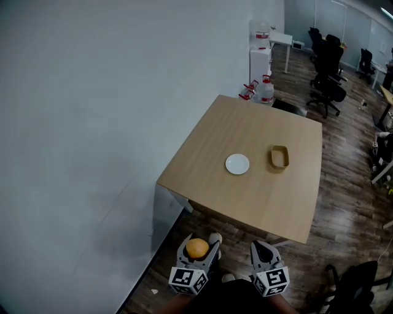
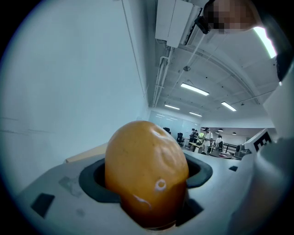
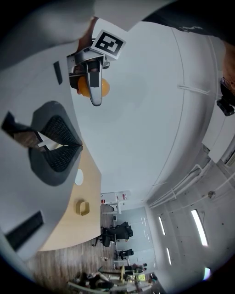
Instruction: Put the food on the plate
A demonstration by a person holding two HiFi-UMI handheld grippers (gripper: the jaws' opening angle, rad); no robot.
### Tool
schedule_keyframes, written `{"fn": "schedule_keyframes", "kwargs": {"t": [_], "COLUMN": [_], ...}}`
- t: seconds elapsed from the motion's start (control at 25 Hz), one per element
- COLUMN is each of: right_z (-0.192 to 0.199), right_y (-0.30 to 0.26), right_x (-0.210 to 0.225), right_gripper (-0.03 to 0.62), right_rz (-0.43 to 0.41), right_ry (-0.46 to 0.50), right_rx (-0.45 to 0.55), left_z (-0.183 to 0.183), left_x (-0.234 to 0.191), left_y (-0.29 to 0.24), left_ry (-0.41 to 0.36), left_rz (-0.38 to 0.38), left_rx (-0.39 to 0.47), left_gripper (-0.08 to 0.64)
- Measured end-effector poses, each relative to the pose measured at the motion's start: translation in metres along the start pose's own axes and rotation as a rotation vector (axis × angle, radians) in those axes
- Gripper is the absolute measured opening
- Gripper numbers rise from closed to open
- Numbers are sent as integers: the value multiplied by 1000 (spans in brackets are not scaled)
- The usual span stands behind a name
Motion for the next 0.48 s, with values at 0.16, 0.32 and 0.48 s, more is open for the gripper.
{"fn": "schedule_keyframes", "kwargs": {"t": [0.16,0.32,0.48], "right_z": [-16,-36,-65], "right_y": [-17,-40,-68], "right_x": [24,46,63], "right_gripper": [60,60,60], "right_rz": [51,87,134], "right_ry": [-17,-70,-59], "right_rx": [12,31,63], "left_z": [-3,-11,-21], "left_x": [-8,-22,-38], "left_y": [-36,-82,-123], "left_ry": [-45,-65,-61], "left_rz": [39,84,129], "left_rx": [-37,-49,-71], "left_gripper": [333,333,333]}}
Point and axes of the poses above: the fingertips, and each gripper's own axes: y backward along the fingers, x to its right, z out of its underside, the point moved 1 cm from there along y, backward along the fingers, and after that the axes turned 7 degrees about -x, right-handed, at the moved point
